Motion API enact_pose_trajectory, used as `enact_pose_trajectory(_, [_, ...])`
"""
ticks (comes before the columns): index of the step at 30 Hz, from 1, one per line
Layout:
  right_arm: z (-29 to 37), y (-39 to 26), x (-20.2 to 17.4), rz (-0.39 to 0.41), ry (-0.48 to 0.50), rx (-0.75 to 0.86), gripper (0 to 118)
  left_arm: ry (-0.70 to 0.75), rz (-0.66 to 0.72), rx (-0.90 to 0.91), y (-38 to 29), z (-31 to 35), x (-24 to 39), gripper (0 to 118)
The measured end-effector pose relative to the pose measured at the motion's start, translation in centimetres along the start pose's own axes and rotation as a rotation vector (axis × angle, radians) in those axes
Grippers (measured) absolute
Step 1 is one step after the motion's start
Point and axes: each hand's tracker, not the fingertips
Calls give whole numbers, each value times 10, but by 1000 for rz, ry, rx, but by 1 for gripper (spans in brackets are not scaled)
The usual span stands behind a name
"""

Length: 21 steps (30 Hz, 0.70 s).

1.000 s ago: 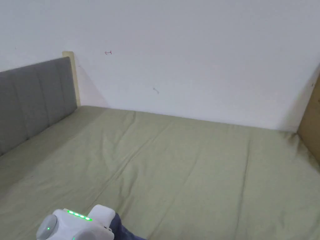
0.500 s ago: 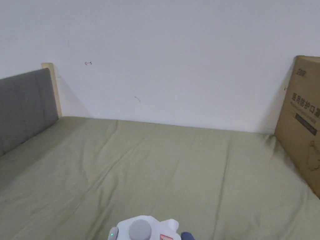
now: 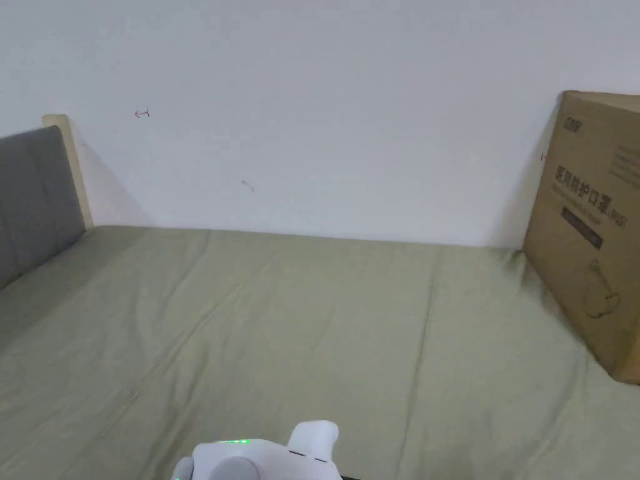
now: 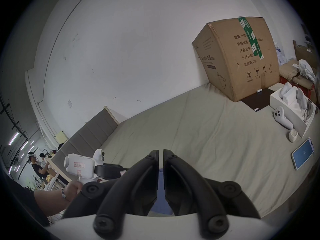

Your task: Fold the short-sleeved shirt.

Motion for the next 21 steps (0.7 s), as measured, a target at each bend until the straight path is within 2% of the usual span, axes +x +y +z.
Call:
enact_pose_trajectory(2, [-1,0,4,-5,-8,3,6,17,-48,-58,-6,-22,11,4])
enact_pose_trajectory(5, [-1,-1,7,-22,-13,3,6,7,-48,-141,-15,-65,19,4])
enact_pose_trajectory(11, [-2,-5,10,-26,-30,-23,6,191,-76,-305,-42,-151,6,3])
enact_pose_trajectory(14, [-3,-5,11,-30,-32,-35,6,83,20,-226,-45,-149,2,2])
enact_pose_trajectory(17, [-8,-4,10,-52,-12,-46,6,-98,96,-148,-41,-126,-5,2])
enact_pose_trajectory(18, [-9,-3,8,-55,-2,-47,6,-121,82,-72,-41,-107,-1,2])
enact_pose_trajectory(21, [-8,5,-2,-24,20,-15,6,15,-97,232,-34,-20,19,2])
